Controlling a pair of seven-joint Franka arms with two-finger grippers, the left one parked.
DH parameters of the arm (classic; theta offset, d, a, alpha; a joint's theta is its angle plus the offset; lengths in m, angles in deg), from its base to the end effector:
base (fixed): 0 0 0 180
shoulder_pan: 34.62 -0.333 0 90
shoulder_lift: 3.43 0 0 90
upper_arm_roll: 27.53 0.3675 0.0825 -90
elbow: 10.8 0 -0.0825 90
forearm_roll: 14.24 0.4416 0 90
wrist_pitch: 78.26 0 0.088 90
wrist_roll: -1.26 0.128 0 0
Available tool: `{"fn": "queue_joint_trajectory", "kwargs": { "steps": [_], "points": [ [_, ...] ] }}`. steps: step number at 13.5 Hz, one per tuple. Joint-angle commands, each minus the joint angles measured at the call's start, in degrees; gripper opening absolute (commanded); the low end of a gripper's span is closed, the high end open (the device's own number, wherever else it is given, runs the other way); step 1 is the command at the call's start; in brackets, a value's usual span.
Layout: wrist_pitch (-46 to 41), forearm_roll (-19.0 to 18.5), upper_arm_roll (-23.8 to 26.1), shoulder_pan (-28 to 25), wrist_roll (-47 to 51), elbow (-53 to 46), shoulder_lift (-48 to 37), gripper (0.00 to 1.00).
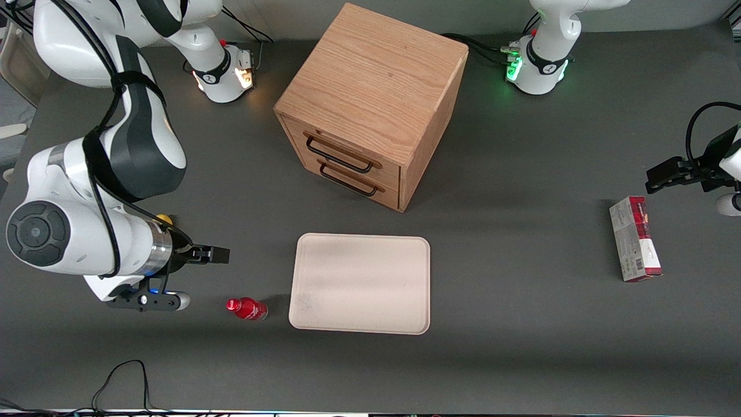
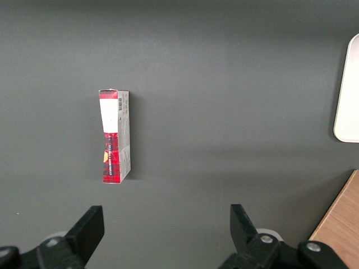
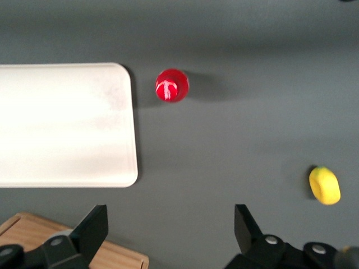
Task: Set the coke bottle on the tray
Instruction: 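Lower the open right gripper over the bottle cap and close it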
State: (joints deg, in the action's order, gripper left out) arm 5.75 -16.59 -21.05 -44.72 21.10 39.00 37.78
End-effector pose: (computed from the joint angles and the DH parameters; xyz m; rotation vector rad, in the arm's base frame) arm 0.7951 0.1946 0.4939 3.1292 -0.1286 -0.1936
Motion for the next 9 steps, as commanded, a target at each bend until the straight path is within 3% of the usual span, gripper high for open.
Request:
{"fn": "queue_joint_trajectory", "kwargs": {
  "steps": [1, 5, 9],
  "points": [
    [4.47, -2.91, 0.11, -1.32, 1.52, -2.78, 4.66, 1.0],
    [12.65, -4.4, 0.02, -1.85, 4.16, -2.6, 9.93, 1.0],
    [14.78, -6.0, -0.06, -2.03, 3.64, -2.43, 12.58, 0.99]
  ]
}}
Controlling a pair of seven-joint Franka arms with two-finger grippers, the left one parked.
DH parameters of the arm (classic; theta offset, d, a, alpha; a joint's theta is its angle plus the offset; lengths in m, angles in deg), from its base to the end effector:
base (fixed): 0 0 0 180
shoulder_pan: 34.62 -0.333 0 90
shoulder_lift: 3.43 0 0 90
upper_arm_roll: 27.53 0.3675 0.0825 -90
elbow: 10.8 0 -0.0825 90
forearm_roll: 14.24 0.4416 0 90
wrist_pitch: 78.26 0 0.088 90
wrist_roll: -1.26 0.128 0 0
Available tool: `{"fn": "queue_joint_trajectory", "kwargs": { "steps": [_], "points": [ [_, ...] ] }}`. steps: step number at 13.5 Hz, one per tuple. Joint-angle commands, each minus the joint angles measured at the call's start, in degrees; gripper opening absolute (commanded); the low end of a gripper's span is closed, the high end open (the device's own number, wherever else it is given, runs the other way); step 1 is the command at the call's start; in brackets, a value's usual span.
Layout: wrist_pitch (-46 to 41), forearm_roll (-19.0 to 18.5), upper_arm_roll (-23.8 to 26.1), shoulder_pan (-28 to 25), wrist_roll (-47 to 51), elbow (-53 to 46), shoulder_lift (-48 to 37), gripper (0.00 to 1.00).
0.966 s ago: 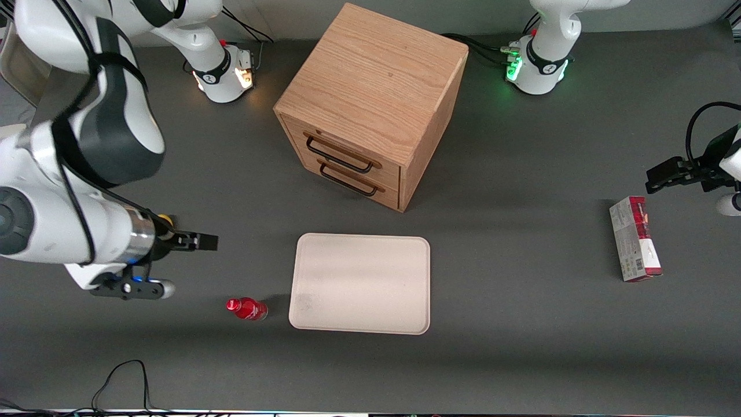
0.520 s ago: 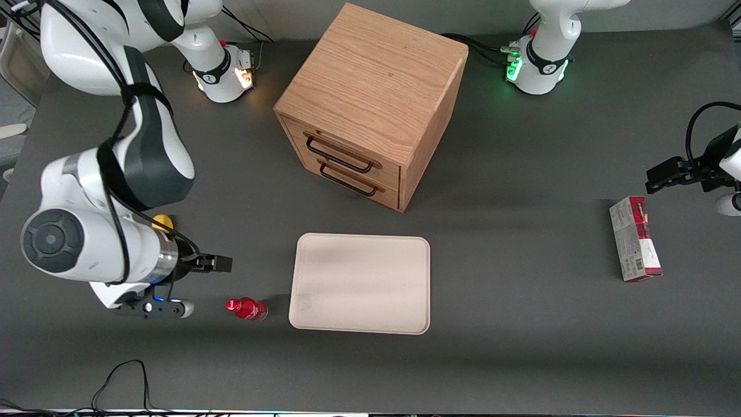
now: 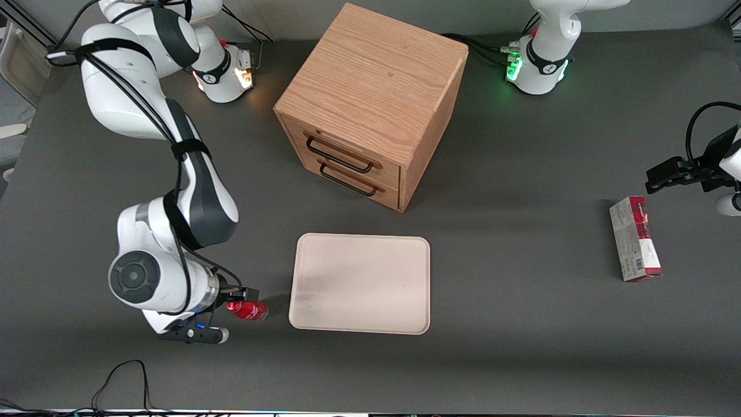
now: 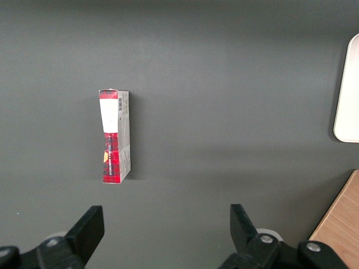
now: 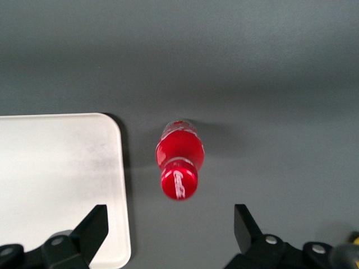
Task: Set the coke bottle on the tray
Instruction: 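Lower the open right gripper over the bottle cap and close it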
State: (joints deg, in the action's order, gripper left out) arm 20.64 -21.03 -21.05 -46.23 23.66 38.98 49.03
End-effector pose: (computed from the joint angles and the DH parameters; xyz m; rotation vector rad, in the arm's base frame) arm 0.8432 0.2197 0.3478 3.0943 -0.1474 -0.0656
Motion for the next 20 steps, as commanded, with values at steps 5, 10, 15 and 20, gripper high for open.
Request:
{"fn": "queue_joint_trajectory", "kwargs": {
  "steps": [5, 10, 15, 20],
  "points": [
    [2.26, -1.99, -0.24, -0.26, 0.64, -2.41, 2.65, 0.98],
    [2.44, -2.08, -0.15, -0.08, 1.16, -2.41, 2.74, 0.63],
    [1.56, -1.73, -0.15, -0.08, 2.57, -2.32, 2.47, 0.0],
    [-0.8, -1.73, -0.15, 0.01, 2.57, -2.41, 1.77, 0.0]
  ]
}}
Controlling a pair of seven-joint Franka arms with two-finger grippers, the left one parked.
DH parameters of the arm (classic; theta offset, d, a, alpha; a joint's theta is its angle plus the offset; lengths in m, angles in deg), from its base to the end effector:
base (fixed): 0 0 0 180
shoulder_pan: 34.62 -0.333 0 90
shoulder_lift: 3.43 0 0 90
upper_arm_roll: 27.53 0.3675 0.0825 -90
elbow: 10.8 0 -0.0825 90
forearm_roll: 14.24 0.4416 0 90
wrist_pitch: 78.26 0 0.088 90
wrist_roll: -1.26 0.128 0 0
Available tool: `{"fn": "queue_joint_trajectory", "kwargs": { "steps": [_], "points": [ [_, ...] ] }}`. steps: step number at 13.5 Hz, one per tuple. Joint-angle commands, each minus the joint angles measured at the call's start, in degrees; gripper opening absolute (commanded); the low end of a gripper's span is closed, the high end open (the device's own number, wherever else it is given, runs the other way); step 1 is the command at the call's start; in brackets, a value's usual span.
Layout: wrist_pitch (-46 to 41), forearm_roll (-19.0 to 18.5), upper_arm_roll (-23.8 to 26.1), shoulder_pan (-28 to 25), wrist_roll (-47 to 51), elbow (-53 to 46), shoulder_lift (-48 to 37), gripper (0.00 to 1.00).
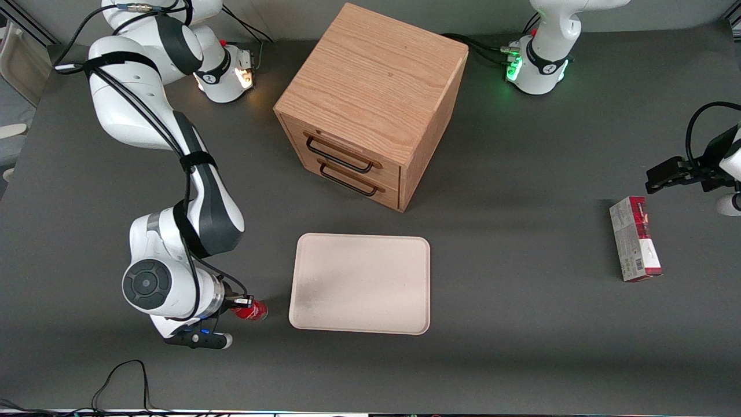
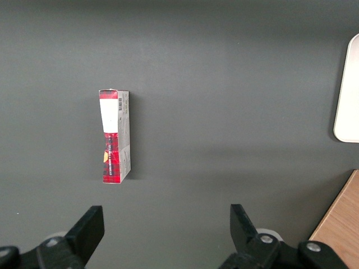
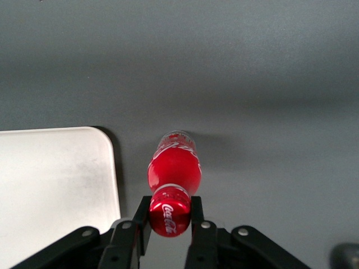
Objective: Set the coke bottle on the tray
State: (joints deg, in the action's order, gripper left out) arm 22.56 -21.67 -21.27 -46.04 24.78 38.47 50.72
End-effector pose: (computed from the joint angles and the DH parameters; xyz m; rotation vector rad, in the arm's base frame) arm 0.8505 0.2151 0.3294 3.0861 -0.1825 -0.0405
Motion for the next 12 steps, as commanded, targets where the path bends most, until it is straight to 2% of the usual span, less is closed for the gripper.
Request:
{"fn": "queue_joint_trajectory", "kwargs": {
  "steps": [1, 5, 9, 12],
  "points": [
    [-4.91, -1.09, -0.02, -0.27, 1.44, -1.9, -0.44, 0.0],
    [-15.62, -0.57, 0.68, 0.6, 1.18, -2.34, -7.19, 0.0],
    [-26.61, 3.47, 0.69, 1.22, 1.27, -2.52, -17.3, 0.0],
    [-31.64, 3.48, 0.77, 1.13, 1.36, -2.34, -20.31, 0.0]
  ]
}}
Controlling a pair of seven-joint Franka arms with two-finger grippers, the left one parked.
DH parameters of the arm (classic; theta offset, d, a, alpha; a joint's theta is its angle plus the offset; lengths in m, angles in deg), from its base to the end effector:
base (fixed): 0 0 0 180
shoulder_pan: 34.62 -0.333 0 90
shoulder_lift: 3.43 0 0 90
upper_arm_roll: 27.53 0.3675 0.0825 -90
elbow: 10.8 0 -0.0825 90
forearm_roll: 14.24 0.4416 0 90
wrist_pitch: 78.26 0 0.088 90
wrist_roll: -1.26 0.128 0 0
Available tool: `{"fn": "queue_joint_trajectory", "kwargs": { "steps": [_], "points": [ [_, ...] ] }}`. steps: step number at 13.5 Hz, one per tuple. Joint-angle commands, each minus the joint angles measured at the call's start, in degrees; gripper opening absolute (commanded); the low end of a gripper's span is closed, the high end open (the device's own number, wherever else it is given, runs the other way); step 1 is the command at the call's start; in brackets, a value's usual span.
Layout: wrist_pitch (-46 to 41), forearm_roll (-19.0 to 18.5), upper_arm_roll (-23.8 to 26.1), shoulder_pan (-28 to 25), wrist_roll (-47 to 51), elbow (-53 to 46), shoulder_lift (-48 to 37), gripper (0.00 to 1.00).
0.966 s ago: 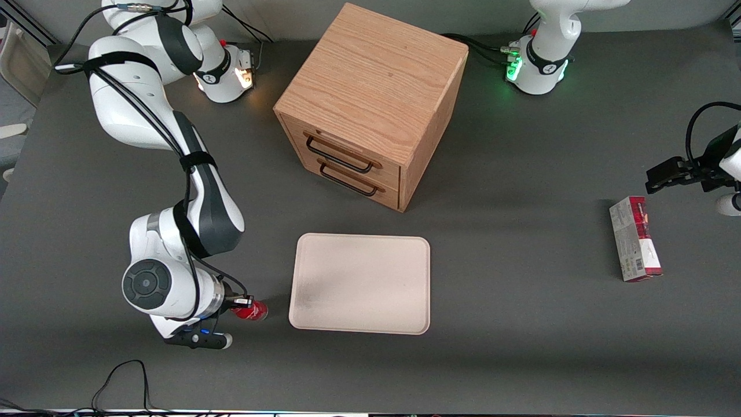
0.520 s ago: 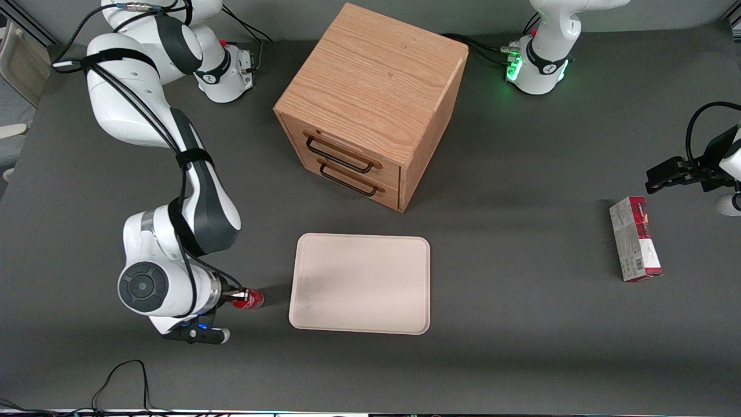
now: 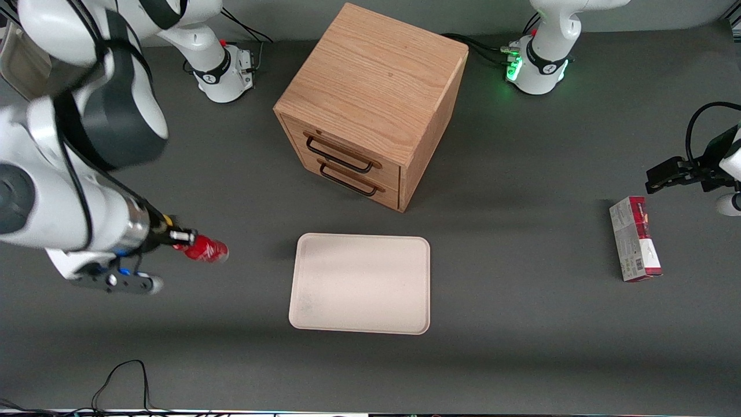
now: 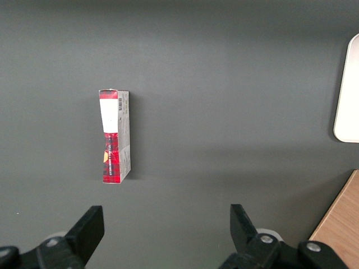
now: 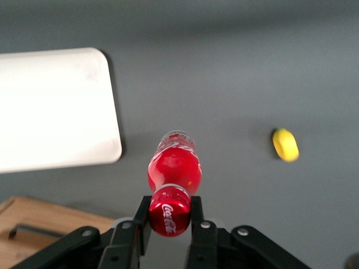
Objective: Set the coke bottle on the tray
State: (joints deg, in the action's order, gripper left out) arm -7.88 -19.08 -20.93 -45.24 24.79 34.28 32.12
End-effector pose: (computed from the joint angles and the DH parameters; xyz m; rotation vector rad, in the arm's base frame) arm 0.7447 0.1819 0.5972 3.0497 -0.2244 -0.2464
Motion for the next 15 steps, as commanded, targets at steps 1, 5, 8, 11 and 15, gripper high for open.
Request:
{"fn": "queue_joint_trajectory", "kwargs": {
  "steps": [1, 5, 8, 11, 15],
  "points": [
    [-1.64, 0.89, 0.43, 0.25, 1.35, 1.85, -1.8, 0.0],
    [-1.39, 1.24, 1.73, -0.54, 5.11, 1.85, -1.8, 0.0],
    [4.56, 1.24, 4.9, -0.54, 13.36, 1.85, -0.4, 0.0],
    [18.26, 1.07, 6.58, -1.15, 23.56, 1.77, 6.09, 0.0],
    [25.66, 0.63, 5.96, -3.35, 26.31, 1.77, 10.85, 0.0]
  ]
}}
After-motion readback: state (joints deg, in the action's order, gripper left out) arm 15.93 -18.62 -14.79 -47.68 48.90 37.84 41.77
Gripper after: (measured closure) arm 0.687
